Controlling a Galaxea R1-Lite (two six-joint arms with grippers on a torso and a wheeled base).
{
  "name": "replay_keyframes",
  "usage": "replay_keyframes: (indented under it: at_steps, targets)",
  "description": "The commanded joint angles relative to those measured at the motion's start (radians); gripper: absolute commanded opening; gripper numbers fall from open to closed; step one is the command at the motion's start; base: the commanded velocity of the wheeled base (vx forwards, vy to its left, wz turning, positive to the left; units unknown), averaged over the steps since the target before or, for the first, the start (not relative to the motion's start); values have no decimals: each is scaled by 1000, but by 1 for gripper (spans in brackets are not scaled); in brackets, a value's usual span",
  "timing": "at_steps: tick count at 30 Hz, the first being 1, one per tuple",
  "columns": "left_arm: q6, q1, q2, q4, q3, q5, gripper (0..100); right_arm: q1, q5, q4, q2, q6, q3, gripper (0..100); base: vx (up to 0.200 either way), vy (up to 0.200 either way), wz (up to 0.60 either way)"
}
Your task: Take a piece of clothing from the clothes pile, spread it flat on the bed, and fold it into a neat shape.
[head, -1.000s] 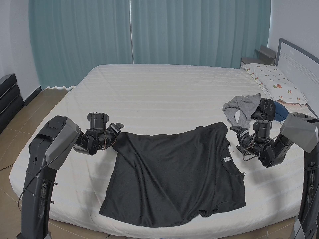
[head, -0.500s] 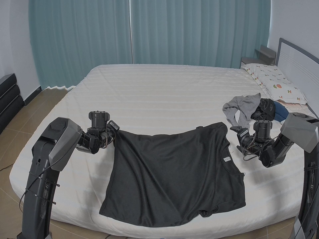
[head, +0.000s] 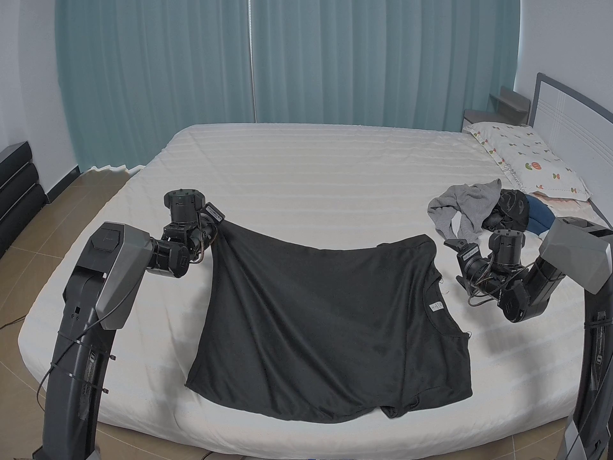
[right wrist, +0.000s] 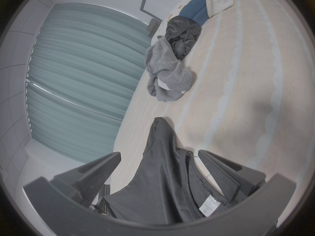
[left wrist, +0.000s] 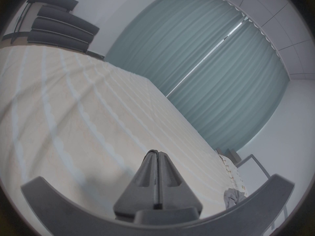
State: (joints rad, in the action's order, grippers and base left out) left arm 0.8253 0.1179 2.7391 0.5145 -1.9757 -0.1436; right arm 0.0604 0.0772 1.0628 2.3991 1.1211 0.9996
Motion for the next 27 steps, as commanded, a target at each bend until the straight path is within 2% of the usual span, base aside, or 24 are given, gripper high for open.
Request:
replay_keyframes:
  at_steps: [1,7,11,15,27]
  targets:
    - [-6,-12,53,2,-24,-8,0,6,-1,8,17,-4,-1,100,0,0,0]
    - [-25,-23,79,16,-24,-8,0,7,-2,6,25,-7,-1,100,0,0,0]
    - [-28,-35,82,91,-24,-24,0,7,-2,6,25,-24,-13,100,0,0,0]
    - [-31,-49,68,105,-24,-25,0,7,-2,11,31,-41,-22,100,0,0,0]
    - [-149,-90,45,162,-24,-11,0,6,-2,11,29,-64,-41,100,0,0,0]
